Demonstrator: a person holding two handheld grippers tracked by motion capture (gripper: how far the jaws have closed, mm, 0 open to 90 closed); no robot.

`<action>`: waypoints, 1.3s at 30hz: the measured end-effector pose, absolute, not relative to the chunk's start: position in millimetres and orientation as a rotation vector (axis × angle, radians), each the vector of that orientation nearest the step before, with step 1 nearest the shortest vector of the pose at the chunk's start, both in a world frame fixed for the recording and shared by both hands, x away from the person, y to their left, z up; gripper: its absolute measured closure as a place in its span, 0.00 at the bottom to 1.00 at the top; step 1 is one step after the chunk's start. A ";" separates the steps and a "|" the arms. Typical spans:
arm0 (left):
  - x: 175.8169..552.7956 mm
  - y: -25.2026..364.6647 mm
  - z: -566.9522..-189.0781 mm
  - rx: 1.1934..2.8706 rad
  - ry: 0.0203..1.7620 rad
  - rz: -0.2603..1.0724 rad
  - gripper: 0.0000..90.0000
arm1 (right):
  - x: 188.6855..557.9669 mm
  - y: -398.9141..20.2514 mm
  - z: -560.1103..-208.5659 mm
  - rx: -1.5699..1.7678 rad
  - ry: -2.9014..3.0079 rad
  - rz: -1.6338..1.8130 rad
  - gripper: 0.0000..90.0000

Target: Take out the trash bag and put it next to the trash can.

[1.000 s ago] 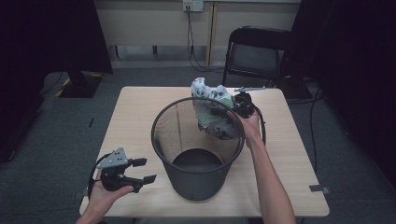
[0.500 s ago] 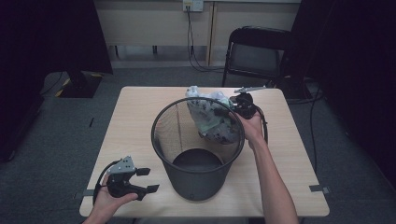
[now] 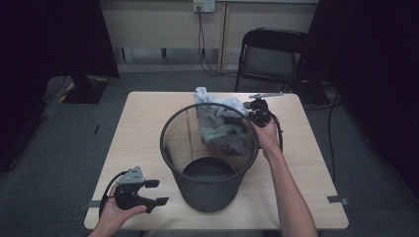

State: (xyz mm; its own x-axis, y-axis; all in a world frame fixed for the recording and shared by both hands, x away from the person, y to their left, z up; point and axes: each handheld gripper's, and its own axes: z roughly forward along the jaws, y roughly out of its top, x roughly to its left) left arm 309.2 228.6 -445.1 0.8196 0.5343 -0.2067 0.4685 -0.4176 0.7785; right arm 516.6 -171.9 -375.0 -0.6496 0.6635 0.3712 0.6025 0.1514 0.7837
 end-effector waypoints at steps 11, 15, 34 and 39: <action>310.5 224.4 -448.1 2.097 0.732 0.062 0.29 | 499.7 -182.4 -350.3 1.127 2.335 1.571 0.88; 311.5 225.4 -448.9 2.093 0.742 0.059 0.29 | 499.6 -171.7 -339.8 1.022 2.248 1.779 0.71; 311.5 219.2 -453.1 2.129 0.734 0.039 0.29 | 491.4 -189.0 -370.2 1.172 2.363 1.507 0.84; 311.5 220.7 -453.4 2.121 0.740 0.037 0.29 | 494.7 -172.5 -351.1 1.035 2.321 1.705 0.92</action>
State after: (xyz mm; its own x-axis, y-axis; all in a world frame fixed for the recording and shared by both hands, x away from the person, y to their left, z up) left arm 311.5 220.7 -453.4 0.8233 0.5182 -0.2315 0.4924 -0.4490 0.7456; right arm 494.7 -172.5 -351.1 -0.7683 0.5576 0.3142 0.4666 0.1519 0.8713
